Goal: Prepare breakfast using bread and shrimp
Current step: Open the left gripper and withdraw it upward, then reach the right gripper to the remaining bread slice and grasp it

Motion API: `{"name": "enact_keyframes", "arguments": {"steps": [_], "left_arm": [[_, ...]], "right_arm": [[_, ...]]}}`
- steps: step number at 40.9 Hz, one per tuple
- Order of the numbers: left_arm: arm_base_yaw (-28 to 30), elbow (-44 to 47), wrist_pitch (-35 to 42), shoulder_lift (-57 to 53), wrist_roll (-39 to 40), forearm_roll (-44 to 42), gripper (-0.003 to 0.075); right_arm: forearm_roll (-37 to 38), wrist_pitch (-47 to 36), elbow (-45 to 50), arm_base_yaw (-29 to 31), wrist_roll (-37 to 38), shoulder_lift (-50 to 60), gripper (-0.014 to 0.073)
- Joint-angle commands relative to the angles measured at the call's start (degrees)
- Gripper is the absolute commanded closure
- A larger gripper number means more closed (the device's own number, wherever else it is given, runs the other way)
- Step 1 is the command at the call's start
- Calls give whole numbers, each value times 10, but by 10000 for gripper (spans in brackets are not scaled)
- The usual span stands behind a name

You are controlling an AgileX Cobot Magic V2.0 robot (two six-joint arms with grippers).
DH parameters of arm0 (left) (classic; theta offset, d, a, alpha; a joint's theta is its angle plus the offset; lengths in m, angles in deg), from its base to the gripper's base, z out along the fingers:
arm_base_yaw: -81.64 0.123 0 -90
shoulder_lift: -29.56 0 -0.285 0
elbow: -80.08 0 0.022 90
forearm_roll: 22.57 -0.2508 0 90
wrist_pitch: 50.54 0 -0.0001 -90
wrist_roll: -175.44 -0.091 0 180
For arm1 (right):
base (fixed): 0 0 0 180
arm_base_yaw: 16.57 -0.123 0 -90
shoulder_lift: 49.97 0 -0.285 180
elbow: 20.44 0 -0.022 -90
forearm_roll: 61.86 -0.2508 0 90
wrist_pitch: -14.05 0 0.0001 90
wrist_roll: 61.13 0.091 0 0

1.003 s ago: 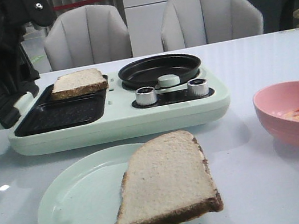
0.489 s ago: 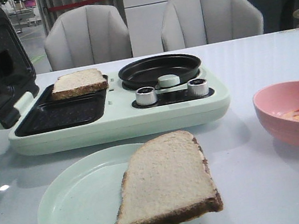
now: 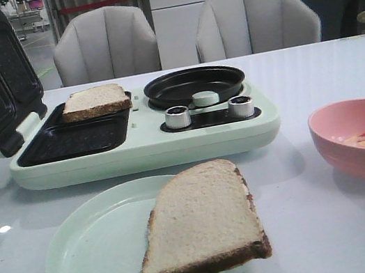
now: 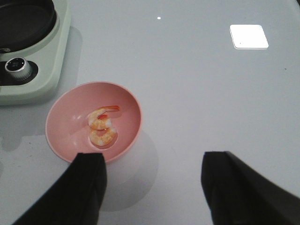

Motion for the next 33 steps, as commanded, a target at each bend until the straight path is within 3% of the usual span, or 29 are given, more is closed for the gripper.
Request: {"name": "enact_keyframes", "arguments": {"steps": [1,7,19,33], "left_arm": [[19,13,55,-81,-5,64,213],[21,54,88,-174,-5,126,213],[-11,79,139,-211,-4,137,213],[-11,79,152,-209,-4,131,213]], "right_arm": [[-12,-34,-15,2,-3,-6,51],[-129,-10,-15,0,-22,-22,53],[-478,81,-15,-55,-267,-188,53],[-644,-14,-18,-200,-376,-420,54]]}}
